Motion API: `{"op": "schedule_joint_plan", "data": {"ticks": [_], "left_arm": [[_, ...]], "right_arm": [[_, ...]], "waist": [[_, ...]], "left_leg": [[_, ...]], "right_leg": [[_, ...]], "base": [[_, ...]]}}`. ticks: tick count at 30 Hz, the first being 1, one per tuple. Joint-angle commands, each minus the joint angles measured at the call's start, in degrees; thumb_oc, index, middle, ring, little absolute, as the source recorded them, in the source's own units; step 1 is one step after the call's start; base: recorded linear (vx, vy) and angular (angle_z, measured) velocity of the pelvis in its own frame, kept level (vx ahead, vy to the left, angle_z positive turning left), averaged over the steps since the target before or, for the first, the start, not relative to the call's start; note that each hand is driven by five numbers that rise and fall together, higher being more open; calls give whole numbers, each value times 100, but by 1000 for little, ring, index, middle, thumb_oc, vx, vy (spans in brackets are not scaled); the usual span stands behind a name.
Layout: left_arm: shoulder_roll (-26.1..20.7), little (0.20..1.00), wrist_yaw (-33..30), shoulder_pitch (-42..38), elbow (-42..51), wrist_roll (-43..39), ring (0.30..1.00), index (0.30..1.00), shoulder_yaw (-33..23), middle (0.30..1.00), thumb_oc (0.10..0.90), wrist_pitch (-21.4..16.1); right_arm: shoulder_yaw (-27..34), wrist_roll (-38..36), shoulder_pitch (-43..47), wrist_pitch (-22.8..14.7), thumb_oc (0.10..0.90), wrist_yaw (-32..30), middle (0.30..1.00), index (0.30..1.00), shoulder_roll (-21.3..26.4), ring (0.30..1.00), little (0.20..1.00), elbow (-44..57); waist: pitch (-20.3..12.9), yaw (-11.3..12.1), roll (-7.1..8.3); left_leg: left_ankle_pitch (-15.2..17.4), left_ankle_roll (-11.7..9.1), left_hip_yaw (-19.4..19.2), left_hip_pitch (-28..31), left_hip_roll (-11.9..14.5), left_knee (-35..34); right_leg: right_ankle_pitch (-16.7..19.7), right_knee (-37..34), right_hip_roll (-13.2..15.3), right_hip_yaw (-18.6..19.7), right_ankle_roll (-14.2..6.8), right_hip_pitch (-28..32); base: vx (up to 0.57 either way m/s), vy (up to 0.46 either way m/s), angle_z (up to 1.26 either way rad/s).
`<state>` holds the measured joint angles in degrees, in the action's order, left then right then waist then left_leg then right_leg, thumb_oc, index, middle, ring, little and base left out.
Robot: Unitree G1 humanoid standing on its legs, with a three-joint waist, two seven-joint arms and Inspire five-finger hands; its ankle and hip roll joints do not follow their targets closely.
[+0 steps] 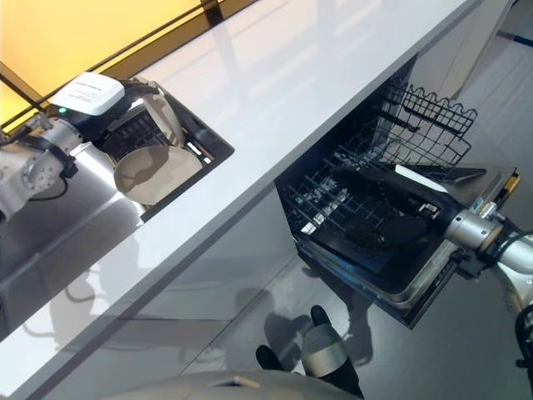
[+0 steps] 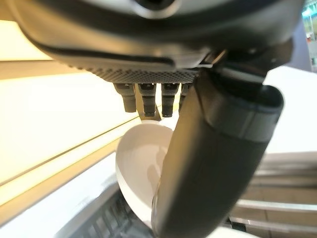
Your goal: Pick up plates and place into dishwasher.
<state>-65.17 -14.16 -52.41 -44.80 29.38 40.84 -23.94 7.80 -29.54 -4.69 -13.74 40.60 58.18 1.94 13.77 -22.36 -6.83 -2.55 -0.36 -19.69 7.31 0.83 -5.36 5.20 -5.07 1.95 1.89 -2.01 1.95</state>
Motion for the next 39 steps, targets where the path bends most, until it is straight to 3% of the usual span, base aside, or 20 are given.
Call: {"op": "schedule_joint_plan", "data": {"ticks": [1, 10, 15, 20, 25, 27, 31, 33, 35, 37, 39], "left_arm": [[-470, 900, -690, -1162, -486, 49, 900, 900, -6, 900, 800, 322], [-693, 900, -1196, -1740, -744, 310, 900, 900, 510, 900, 800, 682], [-832, 900, -1623, -1820, -700, 159, 900, 900, 454, 900, 800, 779], [-973, 900, -1977, -1629, -644, 39, 900, 900, 190, 900, 800, 457], [-1142, 900, -2531, -1051, -285, -175, 900, 900, -525, 900, 800, -78], [-1187, 900, -3465, -502, 11, -308, 900, 900, -1257, 900, 800, -601], [-1187, 900, -4119, 306, 663, -485, 900, 900, -2342, 900, 800, -1044], [-1034, 900, -3881, 616, 1047, -727, 900, 900, -2864, 900, 800, -1074], [-961, 900, -3646, 746, 1236, -757, 900, 900, -3026, 900, 800, -984], [-869, 900, -3271, 902, 1304, -823, 900, 900, -3132, 900, 800, -839], [-767, 900, -3088, 884, 1308, -776, 900, 900, -3049, 900, 800, -755]], "right_arm": [[318, -585, 529, -473, 800, -75, 900, 900, 323, 900, 900, 187], [338, -737, 588, -508, 800, -175, 900, 900, 483, 900, 900, 102], [453, -803, 424, -704, 800, -50, 900, 900, 365, 900, 900, 78], [622, -887, 169, -816, 800, 61, 900, 900, 242, 900, 900, 127], [798, -953, -132, -980, 800, 118, 900, 900, -31, 900, 900, 185], [898, -1105, -235, -1104, 800, 69, 900, 900, -156, 900, 900, 227], [985, -1196, -207, -1156, 800, 25, 900, 900, -353, 900, 900, 291], [862, -1226, 74, -1167, 800, -159, 900, 900, -451, 900, 900, 341], [724, -1226, 263, -1194, 800, -329, 900, 900, -488, 900, 900, 389], [537, -1180, 519, -1224, 800, -593, 900, 900, -517, 900, 900, 449], [335, -1209, 801, -1291, 800, -724, 900, 900, -558, 900, 900, 446]], "waist": [[-393, 117, 139], [-117, 54, 150], [-49, 68, 149], [-163, 130, 158], [-397, 282, 210], [-540, 424, 298], [-683, 613, 398], [-752, 796, 491], [-773, 871, 561], [-741, 979, 685], [-624, 1096, 756]], "left_leg": [[543, 168, -33, -113, -339, 307], [484, 126, -73, -353, -312, 372], [492, 109, -74, -405, -287, 413], [497, 89, -91, -334, -238, 422], [533, 76, 30, -247, -153, 497], [543, 58, 141, -183, -85, 552], [553, 6, 313, -167, -12, 721], [660, -11, 540, -214, -2, 1033], [826, -3, 622, -275, 5, 1390], [868, -2, 712, -612, 84, 2468], [700, -43, 829, -1089, 138, 3359]], "right_leg": [[-328, 686, -101, -62, -493, -518], [-289, 721, -76, -4, -498, -753], [-317, 736, -82, -35, -478, -791], [-380, 724, -109, -196, -443, -677], [-594, 839, -221, -351, -317, -496], [-711, 858, -279, -496, -205, -334], [-860, 940, -371, -596, -59, -187], [-1005, 1023, -418, -622, 60, -39], [-1076, 1100, -407, -643, 125, -13], [-1118, 1186, -371, -674, 258, 25], [-1153, 1279, -384, -701, 373, 79]], "base": [[47, 31, -7], [6, 14, -3], [-3, -18, -3], [28, -78, 2], [3, -157, 9], [-28, -200, 13], [-36, -134, 23], [-22, -146, 26], [-7, -104, 33], [-4, -119, 32], [-12, -91, 31]]}}
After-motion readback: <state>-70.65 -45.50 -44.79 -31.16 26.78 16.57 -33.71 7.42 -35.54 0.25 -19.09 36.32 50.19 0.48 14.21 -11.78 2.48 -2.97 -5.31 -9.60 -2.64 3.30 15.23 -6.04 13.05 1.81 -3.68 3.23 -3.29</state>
